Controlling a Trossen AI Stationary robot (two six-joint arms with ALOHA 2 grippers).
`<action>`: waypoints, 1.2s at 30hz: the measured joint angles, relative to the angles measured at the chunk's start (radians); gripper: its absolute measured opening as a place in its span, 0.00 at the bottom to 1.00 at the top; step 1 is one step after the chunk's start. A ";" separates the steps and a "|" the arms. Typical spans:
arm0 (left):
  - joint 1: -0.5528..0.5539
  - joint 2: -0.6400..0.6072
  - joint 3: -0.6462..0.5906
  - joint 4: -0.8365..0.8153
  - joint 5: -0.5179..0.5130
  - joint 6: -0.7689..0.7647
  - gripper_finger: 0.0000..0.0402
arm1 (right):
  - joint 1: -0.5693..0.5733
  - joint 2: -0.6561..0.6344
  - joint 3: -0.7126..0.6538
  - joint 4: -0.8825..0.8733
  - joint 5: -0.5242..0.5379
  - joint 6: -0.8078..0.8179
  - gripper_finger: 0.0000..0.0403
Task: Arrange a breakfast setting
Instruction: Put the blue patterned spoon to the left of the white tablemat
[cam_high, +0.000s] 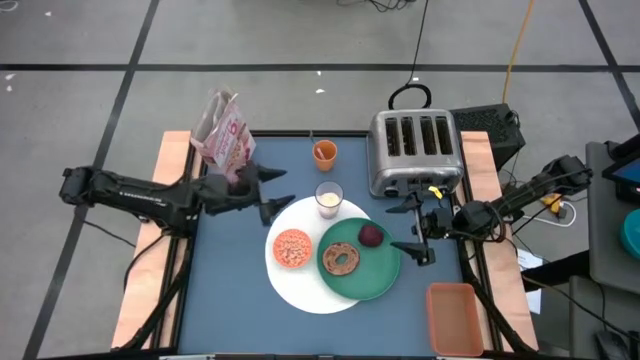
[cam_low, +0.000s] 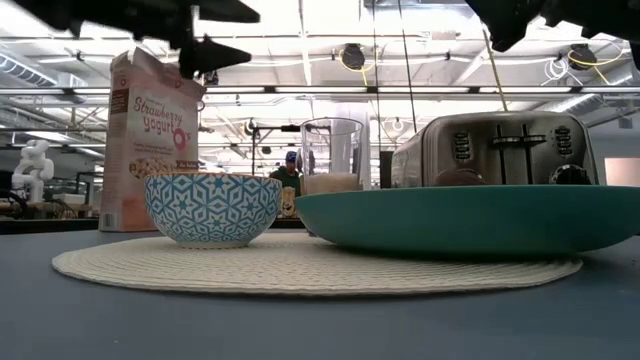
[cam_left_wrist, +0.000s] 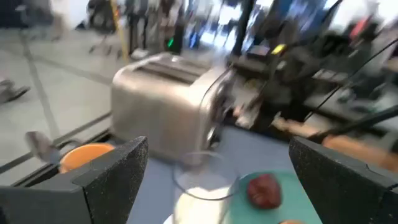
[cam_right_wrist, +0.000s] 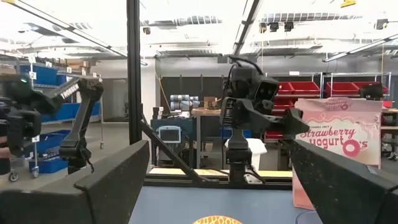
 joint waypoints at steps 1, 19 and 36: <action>0.000 0.020 0.046 -0.068 -0.016 0.000 0.97 | 0.000 0.000 0.000 0.000 0.000 0.000 0.95; 0.119 0.312 0.271 -0.136 -0.162 -0.443 0.97 | 0.000 0.000 0.000 -0.002 -0.002 0.001 0.95; 0.164 0.373 0.271 -0.055 -0.211 -0.652 0.97 | 0.000 0.000 0.000 -0.003 -0.002 0.001 0.95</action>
